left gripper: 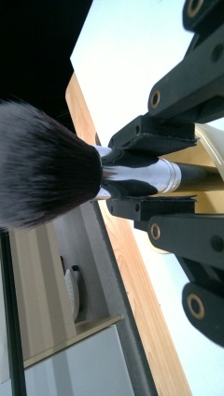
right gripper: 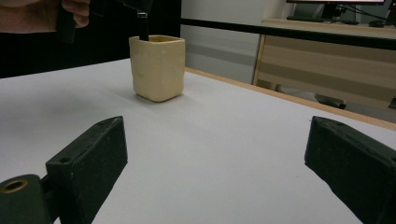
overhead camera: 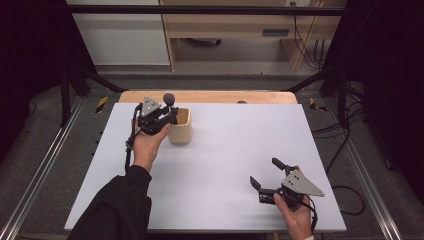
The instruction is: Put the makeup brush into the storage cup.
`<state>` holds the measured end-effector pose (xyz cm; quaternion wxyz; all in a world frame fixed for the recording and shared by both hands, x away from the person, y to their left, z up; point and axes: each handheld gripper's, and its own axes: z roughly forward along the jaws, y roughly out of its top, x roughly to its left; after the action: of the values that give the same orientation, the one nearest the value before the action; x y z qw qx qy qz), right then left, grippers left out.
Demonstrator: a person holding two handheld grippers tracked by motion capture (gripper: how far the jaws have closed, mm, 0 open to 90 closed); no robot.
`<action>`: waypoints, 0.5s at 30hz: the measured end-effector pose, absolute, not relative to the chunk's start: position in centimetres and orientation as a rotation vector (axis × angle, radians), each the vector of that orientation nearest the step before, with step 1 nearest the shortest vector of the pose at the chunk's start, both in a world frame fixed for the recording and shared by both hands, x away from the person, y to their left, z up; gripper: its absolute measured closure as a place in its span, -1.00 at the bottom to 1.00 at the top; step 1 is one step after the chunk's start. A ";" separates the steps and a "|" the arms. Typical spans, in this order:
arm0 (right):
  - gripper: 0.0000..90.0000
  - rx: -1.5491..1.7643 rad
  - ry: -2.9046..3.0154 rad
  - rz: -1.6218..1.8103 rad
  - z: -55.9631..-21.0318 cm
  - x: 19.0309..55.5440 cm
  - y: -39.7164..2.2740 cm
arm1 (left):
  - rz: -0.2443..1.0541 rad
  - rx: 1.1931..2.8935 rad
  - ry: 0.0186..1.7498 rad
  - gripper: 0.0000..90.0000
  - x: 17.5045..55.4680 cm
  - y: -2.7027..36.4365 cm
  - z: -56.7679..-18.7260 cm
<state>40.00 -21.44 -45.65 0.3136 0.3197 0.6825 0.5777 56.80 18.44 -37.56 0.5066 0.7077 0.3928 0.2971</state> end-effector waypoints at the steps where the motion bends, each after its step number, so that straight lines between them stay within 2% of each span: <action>1: -0.86 0.843 1.800 1.522 -45.7 40.0 -21.4 | 0.715 1.705 0.950 0.56 56.8 18.4 -37.6; 11: -0.87 0.843 1.805 1.522 -45.8 40.1 -21.4 | 0.715 1.715 0.937 0.55 56.8 18.0 -38.2; 12: -0.87 0.845 1.806 1.522 -45.8 40.1 -21.3 | 0.693 1.707 0.929 0.46 56.8 18.0 -38.2; 15: -0.88 0.846 1.810 1.522 -45.8 40.1 -21.3 | 0.738 1.691 0.898 -0.06 56.3 18.0 -37.7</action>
<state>40.09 -21.33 -45.80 0.3099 0.3202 0.6851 0.5763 56.29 17.99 -37.75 0.5181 0.7048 0.3743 0.3076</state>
